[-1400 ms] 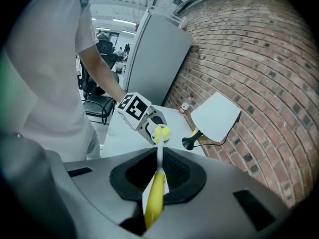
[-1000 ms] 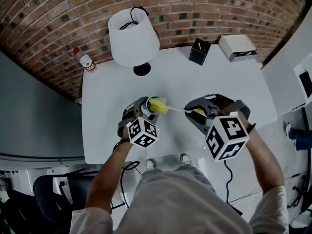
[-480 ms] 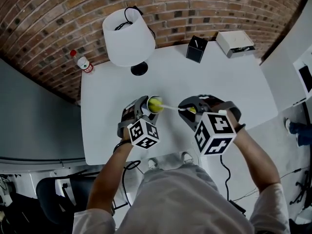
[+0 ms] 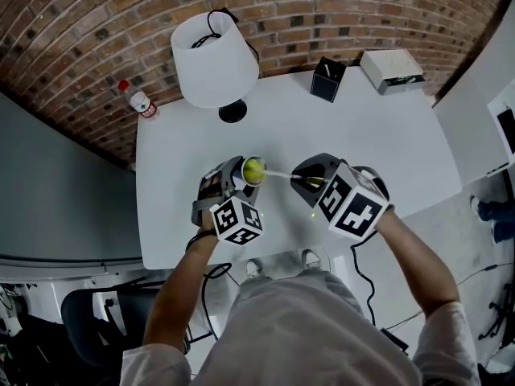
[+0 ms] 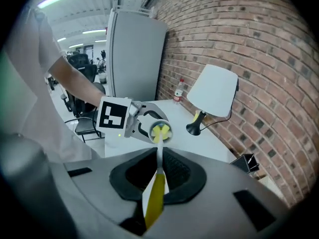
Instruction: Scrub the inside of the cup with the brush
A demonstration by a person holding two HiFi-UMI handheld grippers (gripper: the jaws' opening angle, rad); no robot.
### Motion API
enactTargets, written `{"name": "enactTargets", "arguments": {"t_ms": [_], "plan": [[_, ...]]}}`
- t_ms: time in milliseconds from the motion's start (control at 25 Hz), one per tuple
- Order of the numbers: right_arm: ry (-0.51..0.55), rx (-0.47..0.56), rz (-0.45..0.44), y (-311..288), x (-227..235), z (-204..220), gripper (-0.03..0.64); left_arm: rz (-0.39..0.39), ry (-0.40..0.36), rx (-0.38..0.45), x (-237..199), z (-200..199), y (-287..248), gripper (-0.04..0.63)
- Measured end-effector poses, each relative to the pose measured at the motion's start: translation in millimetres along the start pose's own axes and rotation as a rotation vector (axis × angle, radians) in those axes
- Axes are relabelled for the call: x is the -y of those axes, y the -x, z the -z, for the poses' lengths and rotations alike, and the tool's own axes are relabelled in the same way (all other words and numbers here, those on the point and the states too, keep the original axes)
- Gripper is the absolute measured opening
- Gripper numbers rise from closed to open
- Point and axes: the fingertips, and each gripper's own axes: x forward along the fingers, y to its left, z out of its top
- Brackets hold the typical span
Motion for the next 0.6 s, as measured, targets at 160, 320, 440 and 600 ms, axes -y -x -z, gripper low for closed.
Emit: {"name": "enactTargets", "arguments": {"t_ms": [160,320,440,600], "plan": [[-0.146,0.018,-0.045,-3.3,-1.0,1.7,0.034,-0.016,-0.005,-0.006,-0.3,2.1,3.6,0.293],[-0.305,0.036,-0.090,-4.3,-0.4,3.5,0.034,-0.035,-0.020,-0.005,-2.3,2.0,6.2,0.293],[-0.410,0.048,-0.126,-6.0,-2.5,6.2,0.034,-0.048,-0.031,-0.004,-1.8,3.1,7.6,0.291],[-0.558,0.074,-0.189,-6.2,-5.1,10.0,0.037,-0.064,-0.034,0.003,-1.0,2.8,8.9,0.291]]}}
